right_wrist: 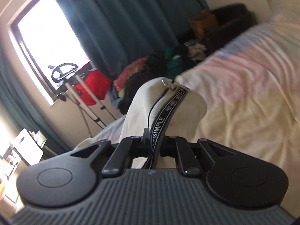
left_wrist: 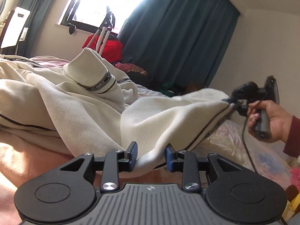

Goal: Fold clothes

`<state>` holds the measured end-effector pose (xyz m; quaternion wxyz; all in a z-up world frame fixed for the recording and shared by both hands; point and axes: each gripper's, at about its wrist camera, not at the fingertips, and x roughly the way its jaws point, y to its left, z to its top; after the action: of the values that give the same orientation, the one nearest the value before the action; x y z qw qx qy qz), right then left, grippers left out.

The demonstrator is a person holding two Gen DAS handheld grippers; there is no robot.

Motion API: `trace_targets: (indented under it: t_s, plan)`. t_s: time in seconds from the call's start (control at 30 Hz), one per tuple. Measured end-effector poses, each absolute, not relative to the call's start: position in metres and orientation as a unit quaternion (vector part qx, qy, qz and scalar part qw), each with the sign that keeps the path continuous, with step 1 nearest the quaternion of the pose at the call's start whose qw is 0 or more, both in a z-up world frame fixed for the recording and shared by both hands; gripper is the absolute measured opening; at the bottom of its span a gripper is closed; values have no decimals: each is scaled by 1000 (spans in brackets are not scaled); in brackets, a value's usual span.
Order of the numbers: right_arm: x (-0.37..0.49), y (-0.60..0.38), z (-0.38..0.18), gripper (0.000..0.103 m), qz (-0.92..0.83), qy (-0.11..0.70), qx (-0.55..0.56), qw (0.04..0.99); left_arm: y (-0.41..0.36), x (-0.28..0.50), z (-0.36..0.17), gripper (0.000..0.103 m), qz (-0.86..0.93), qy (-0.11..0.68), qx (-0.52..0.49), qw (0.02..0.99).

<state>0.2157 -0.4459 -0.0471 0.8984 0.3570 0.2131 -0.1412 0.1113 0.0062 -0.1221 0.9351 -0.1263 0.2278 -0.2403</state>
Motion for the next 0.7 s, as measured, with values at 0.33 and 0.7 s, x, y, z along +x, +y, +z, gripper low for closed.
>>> trace_targets:
  t_s: [0.33,0.7]
  plan:
    - [105,-504,-156,44,-83,232,585,772,2,92,-105,38,-175,271,-127,938]
    - [108,-502,-164,83,-84,184,598,775,3,85,-100,55,-154,271,-132,941]
